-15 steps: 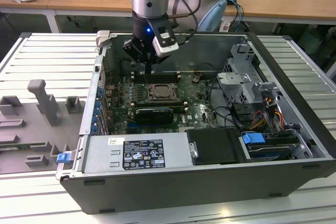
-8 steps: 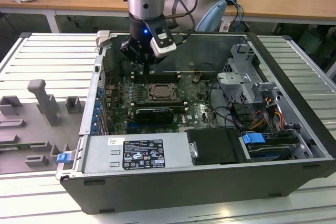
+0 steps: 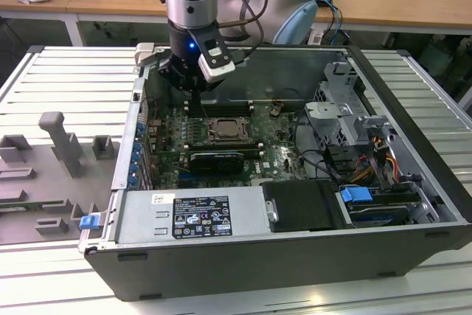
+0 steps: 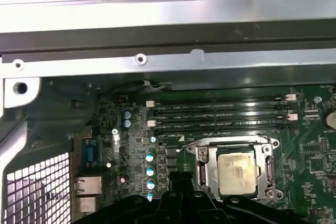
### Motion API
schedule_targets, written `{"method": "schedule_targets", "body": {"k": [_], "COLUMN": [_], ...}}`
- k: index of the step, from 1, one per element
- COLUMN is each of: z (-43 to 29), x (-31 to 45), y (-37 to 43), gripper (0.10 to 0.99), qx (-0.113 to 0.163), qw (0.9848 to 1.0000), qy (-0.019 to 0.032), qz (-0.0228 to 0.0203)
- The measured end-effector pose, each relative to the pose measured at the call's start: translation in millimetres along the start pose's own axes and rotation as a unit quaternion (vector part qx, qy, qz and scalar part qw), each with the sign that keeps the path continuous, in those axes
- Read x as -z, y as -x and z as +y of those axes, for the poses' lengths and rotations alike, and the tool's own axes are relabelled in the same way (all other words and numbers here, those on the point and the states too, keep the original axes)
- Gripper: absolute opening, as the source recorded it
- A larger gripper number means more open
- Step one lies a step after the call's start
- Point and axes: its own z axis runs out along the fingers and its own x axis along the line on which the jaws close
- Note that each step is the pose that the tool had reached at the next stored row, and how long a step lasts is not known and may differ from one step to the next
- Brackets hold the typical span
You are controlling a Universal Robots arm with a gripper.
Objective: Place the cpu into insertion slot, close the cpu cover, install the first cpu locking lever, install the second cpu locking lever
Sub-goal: 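Install the first cpu locking lever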
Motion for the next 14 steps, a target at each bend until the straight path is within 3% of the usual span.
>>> {"method": "schedule_targets", "body": {"k": [10,14], "z": [5.8,12.1], "x": [-4.3,-6.3], "y": [-7.2,-9.1], "gripper": [0.106,0.106], "qx": [0.01,0.016], "qw": [0.9999,0.9999], "qy": [0.0001,0.0001], "qz": [0.0006,0.0011]}}
